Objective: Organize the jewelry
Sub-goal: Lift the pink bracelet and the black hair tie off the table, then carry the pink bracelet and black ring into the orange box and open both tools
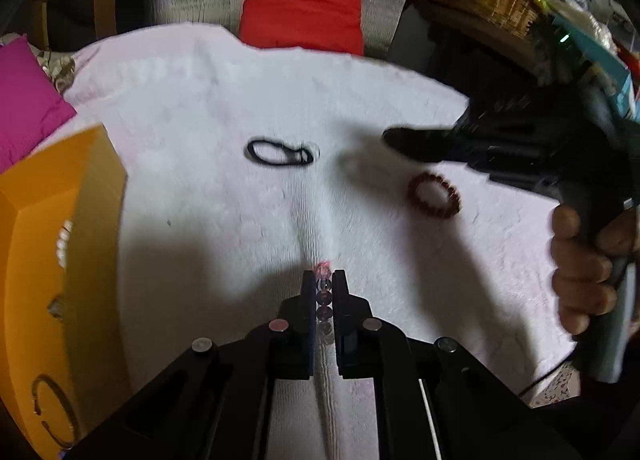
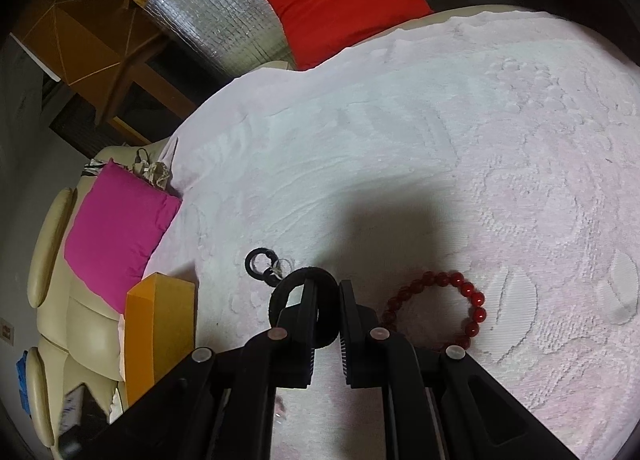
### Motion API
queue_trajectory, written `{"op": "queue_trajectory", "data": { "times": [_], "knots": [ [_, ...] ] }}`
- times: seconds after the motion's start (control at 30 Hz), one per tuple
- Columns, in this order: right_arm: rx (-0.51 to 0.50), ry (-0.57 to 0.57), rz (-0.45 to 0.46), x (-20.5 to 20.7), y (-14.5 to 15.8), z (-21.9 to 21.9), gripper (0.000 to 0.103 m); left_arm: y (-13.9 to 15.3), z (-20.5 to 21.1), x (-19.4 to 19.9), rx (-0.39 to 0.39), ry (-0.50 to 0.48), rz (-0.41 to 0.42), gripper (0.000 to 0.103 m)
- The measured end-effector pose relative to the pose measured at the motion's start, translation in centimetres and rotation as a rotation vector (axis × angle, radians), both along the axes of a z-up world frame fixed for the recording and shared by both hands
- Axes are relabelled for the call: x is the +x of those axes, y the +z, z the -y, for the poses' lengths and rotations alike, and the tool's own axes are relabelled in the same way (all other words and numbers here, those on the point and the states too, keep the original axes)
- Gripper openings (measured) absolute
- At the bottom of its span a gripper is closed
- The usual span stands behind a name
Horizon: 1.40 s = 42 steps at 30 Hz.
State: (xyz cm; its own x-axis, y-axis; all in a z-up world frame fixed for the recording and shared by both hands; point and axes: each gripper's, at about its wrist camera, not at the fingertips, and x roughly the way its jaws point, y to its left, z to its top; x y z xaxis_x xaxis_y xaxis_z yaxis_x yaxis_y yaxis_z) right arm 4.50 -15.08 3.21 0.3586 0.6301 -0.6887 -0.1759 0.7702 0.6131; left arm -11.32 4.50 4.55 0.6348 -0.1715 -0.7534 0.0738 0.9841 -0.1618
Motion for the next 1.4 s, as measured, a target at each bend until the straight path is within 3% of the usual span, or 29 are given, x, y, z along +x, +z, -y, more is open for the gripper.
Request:
{"op": "queue_trajectory", "data": {
  "times": [0.4, 0.53, 0.9, 1.13, 1.4],
  "knots": [
    [0.067, 0.103, 0.076, -2.1, 1.5, -4.3, 0.011, 6.5, -4.7, -5.5, 0.009, 0.082, 0.147, 0.008],
    [0.104, 0.161, 0.131, -3.6, 2.6, -6.9, 0.011, 7.5, -7.8, -8.1, 0.085, 0.156, 0.163, 0.008],
    [0.236, 0.401, 0.305, -11.0, 6.0, -16.0, 0.011, 5.2, -15.5, -11.5, 0.182, 0.362, 0.089, 0.008],
    [0.172, 0.484, 0.282, -12.8, 4.2, -22.4, 0.011, 2.5, -19.0, -11.0, 0.171, 0.408, -0.005, 0.008],
    [0.128, 0.509, 0.229, -12.2, 2.2, -26.4, 0.015, 0.4, -20.7, -9.7, 0.206, 0.446, -0.087, 0.008]
  ]
}}
